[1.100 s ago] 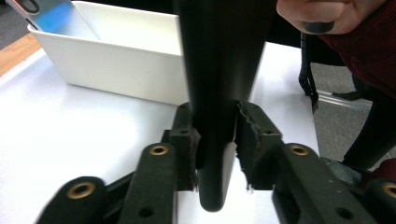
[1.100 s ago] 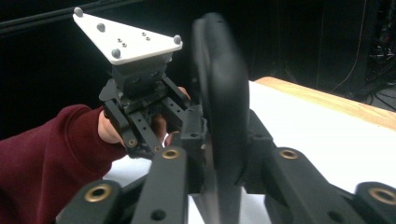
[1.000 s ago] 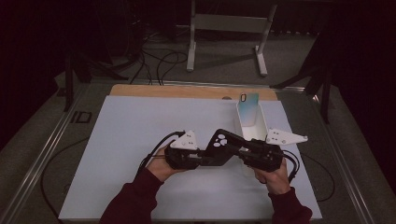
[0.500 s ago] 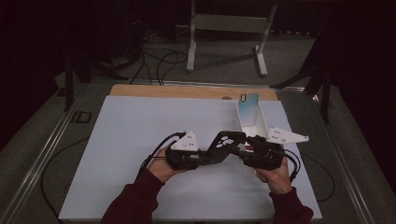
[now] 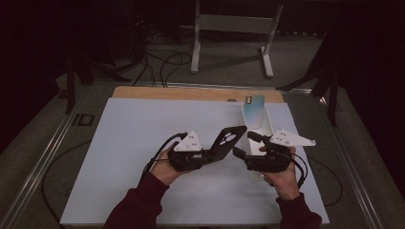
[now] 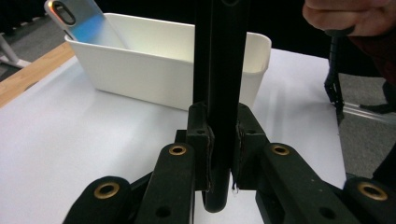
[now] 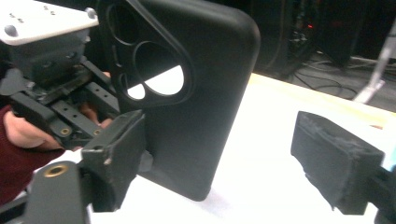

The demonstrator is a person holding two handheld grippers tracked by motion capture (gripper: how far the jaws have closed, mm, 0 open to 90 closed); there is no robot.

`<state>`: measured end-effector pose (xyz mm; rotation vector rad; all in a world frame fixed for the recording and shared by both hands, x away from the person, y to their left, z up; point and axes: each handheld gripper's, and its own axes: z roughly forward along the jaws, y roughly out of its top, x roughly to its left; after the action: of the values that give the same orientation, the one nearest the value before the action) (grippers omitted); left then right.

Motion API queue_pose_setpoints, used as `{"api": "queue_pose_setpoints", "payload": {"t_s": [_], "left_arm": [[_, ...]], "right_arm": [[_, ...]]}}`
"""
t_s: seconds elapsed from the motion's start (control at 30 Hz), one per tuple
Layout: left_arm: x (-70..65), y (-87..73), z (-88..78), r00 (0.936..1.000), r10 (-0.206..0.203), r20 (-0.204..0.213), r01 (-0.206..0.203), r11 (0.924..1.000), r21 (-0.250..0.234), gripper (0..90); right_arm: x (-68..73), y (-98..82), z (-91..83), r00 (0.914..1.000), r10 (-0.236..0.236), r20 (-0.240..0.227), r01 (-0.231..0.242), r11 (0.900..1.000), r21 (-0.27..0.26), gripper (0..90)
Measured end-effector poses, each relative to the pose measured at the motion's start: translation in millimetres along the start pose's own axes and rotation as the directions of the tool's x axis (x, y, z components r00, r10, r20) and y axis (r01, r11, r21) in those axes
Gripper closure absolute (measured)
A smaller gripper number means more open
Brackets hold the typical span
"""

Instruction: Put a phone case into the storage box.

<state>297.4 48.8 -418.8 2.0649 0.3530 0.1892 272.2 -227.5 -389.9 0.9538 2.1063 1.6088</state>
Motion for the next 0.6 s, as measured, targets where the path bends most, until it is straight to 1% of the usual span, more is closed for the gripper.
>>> {"api": "queue_pose_setpoints", "payload": {"t_s": [0.07,0.17,0.2,0.23,0.27,0.37,0.4,0.57,0.6], "left_arm": [[-0.2,0.2,0.6,0.9999,-0.002,-0.017,0.002,1.0000,0.004,80.8],[-0.4,0.3,1.3,0.9992,-0.006,-0.040,0.006,0.9999,0.008,80.7],[-0.4,0.3,1.3,0.9992,-0.006,-0.040,0.006,0.9999,0.008,80.7],[-0.8,0.3,2.1,0.9983,-0.011,-0.058,0.012,0.9999,0.006,80.7],[-0.7,0.3,2.5,0.9979,-0.016,-0.062,0.016,0.9998,0.006,80.7],[-0.9,0.4,3.7,0.9965,-0.027,-0.080,0.027,0.9996,0.006,80.7],[-0.8,0.3,4.2,0.9957,-0.027,-0.088,0.028,0.9996,0.006,80.8],[-1.6,0.5,7.2,0.9929,-0.041,-0.111,0.041,0.9991,0.003,80.7],[-2.1,0.5,7.9,0.9918,-0.041,-0.121,0.042,0.9991,0.000,80.7]], "right_arm": [[1.3,0.5,1.0,0.9998,-0.006,0.020,0.005,1.000,0.007,15.6],[2.2,1.8,2.2,0.9995,0.007,0.032,-0.007,1.000,0.005,15.5],[2.2,1.8,2.2,0.9995,0.007,0.032,-0.007,1.000,0.005,15.5],[2.3,2.4,2.7,0.9992,0.006,0.040,-0.007,1.000,0.006,15.5],[2.7,3.9,3.9,0.9986,0.018,0.050,-0.018,1.000,0.001,15.4],[3.5,5.7,5.6,0.9980,0.024,0.059,-0.024,1.000,-0.006,15.3],[4.5,6.5,6.5,0.9972,0.033,0.067,-0.032,0.999,-0.011,15.3],[8.2,10.5,11.4,0.9967,0.044,0.068,-0.042,0.999,-0.026,15.0],[8.9,11.3,12.7,0.9969,0.039,0.069,-0.037,0.999,-0.029,15.0]]}}
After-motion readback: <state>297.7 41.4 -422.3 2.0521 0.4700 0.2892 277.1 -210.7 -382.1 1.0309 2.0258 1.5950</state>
